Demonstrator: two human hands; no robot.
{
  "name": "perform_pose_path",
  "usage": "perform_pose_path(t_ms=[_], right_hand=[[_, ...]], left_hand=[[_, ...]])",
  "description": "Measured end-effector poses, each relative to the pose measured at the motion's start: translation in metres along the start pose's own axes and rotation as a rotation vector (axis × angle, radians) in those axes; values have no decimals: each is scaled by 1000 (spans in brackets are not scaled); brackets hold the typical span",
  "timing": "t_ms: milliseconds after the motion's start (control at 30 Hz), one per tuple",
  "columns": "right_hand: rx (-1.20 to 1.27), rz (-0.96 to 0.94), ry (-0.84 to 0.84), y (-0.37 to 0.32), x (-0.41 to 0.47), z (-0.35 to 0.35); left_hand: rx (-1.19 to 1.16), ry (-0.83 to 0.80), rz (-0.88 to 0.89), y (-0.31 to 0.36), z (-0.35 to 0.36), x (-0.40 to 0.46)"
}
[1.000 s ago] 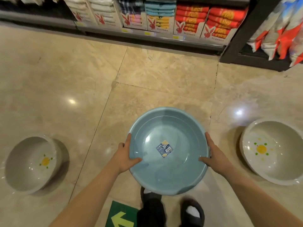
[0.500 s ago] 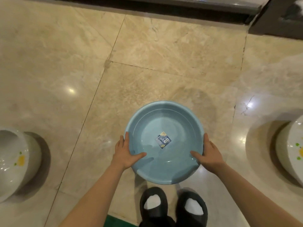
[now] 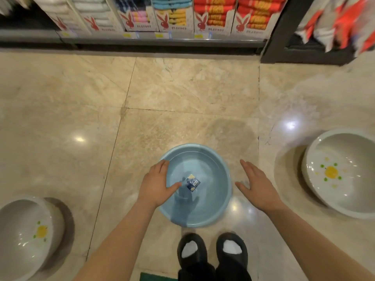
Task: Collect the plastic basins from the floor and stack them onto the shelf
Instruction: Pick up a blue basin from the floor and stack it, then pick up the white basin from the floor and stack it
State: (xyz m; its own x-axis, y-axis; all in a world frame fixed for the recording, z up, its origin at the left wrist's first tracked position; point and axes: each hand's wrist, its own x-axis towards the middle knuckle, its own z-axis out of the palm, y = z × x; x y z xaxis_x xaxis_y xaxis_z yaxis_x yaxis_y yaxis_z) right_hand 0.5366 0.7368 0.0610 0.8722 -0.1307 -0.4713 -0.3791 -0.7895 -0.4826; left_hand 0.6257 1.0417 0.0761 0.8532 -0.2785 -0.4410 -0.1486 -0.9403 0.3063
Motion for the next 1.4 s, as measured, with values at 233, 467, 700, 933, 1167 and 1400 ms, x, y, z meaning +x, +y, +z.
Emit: perform_pose_path(t_ms=[233,467,700,933,1167,1400], right_hand=[[69,106,97,19,-63,-94],[129,240,156,121,-126,-174],[100,238,175,271,-176,-252],[96,300,148,398,-222,-312],[108,337,65,455,-222,-344],[112,297,33,464,-176,-391]], left_hand=[[88,-26,160,107,-78,-1],[17,-66,273,258,-66,-18],[-10,-51,235,427,15,-41],[8,-66,235,539,83,-60],[63,-102,200,576,94,-45],[104,-137,175,610,65,-3]])
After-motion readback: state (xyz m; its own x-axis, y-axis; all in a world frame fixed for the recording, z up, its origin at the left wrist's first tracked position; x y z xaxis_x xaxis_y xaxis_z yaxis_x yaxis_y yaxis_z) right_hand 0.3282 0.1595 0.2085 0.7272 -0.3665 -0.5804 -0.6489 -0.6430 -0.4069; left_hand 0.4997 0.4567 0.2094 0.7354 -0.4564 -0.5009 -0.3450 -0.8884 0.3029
